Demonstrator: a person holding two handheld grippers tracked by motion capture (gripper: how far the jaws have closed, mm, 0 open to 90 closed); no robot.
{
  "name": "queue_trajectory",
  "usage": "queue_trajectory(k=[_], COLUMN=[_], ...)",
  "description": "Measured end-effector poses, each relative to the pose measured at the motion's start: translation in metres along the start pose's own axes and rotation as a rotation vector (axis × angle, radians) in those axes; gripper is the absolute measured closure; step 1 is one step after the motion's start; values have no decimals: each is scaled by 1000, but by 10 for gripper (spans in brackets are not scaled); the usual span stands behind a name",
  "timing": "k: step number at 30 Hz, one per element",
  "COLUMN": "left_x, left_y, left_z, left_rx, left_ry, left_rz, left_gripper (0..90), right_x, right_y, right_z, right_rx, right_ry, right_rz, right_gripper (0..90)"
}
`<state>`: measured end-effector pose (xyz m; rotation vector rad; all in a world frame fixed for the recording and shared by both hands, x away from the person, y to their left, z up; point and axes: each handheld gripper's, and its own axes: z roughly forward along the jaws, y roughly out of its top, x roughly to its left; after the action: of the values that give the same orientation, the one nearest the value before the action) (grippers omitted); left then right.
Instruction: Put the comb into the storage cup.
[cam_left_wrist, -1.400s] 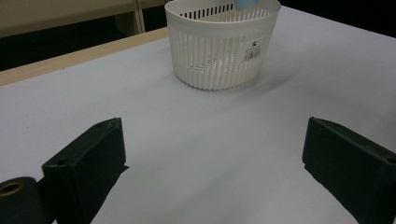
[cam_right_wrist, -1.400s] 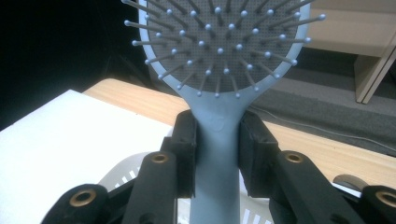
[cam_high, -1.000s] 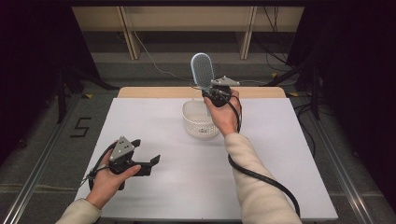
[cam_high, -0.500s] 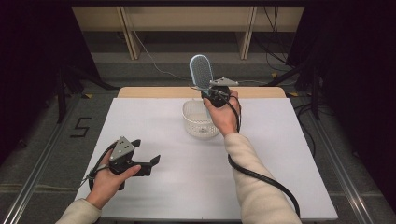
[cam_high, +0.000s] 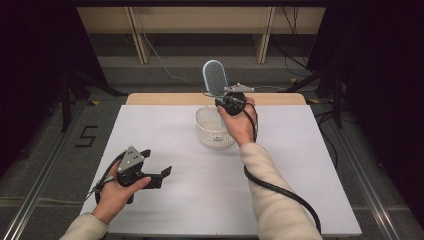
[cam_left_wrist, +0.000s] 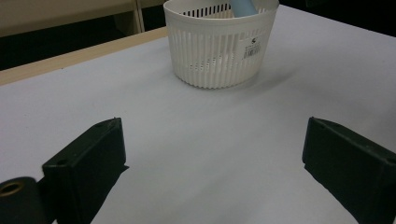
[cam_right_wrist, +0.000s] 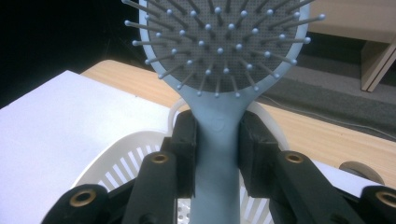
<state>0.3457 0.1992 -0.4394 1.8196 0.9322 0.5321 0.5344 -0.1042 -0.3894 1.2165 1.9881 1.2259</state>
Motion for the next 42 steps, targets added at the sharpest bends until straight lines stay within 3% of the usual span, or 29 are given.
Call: queue_trajectory(k=[42], left_x=[0], left_y=[0], left_z=[0], left_rx=[1], left_ry=[-2], left_rz=[0], left_gripper=[56], right_x=[0], right_y=[-2], right_z=[8], right_rx=[17], right_ry=[-17], right_rz=[-1], right_gripper=[703])
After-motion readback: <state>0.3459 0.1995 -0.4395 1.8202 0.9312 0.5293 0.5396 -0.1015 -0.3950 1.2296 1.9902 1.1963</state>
